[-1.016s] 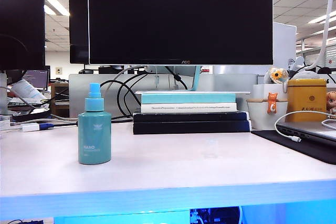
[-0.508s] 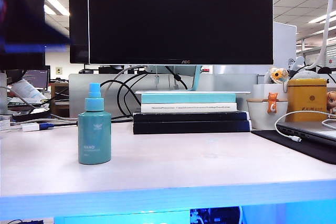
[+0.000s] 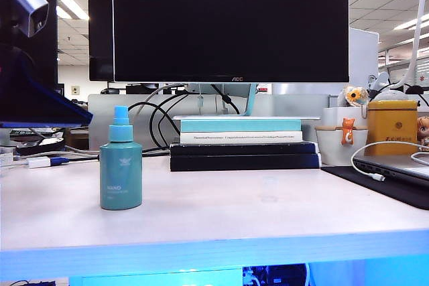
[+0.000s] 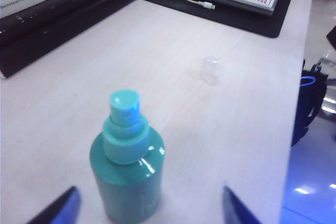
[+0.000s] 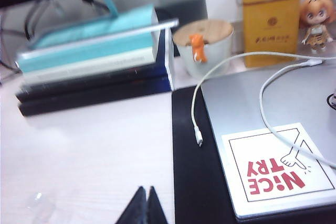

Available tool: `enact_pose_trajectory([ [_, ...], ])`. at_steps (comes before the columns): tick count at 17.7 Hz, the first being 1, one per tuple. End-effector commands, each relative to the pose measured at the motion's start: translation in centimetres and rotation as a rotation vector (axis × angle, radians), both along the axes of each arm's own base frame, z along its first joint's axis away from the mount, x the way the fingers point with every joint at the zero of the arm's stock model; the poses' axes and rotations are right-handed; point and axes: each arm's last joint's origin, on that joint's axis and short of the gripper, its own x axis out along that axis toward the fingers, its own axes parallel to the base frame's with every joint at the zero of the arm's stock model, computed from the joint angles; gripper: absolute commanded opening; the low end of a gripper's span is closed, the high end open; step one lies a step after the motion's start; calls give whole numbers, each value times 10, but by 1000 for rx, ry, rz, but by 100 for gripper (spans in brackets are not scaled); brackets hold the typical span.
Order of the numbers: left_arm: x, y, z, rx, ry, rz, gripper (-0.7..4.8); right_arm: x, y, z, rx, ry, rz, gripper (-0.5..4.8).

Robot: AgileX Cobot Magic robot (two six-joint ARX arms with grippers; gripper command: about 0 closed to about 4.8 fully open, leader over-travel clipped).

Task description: Pick up the sprayer with the left hand, pick up its lid with the right hand then put the lid on the sprayer.

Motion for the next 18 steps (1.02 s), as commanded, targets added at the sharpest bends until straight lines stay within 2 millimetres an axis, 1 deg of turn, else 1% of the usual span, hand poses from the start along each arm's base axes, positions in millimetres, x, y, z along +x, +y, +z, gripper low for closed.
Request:
enact_pose_trajectory([
  [1, 6, -1, -5, -11, -28, -27, 382, 19, 9, 15, 0, 15, 123, -8],
  [3, 9, -2, -13, -19, -1, -50, 382, 40, 17, 21, -21, 100, 202, -8],
  [6, 14, -3, -22, -28, 9, -68, 382, 67, 27, 31, -67, 155, 343, -8],
  [7, 16, -3, -25, -28, 11, -68, 382, 79, 29, 35, -56, 176, 391, -7],
  [8, 17, -4, -27, -28, 8, -69, 382, 86, 31, 37, -47, 187, 430, -7],
  [9, 19, -4, -31, -30, 1, -71, 382, 98, 32, 39, -37, 204, 500, -4],
  [10, 20, -4, -32, -30, 0, -70, 382, 102, 32, 38, -37, 209, 540, 3],
  [11, 23, -4, -36, -31, -5, -70, 382, 112, 32, 36, -32, 217, 586, 49],
  [12, 24, -4, -38, -32, -7, -72, 382, 117, 30, 33, -23, 221, 595, 88],
  [13, 26, -5, -43, -40, -12, -82, 382, 123, 28, 28, -7, 225, 612, 108],
  [18, 29, -6, -49, -66, -32, -118, 382, 131, 24, 14, -28, 233, 730, 109],
])
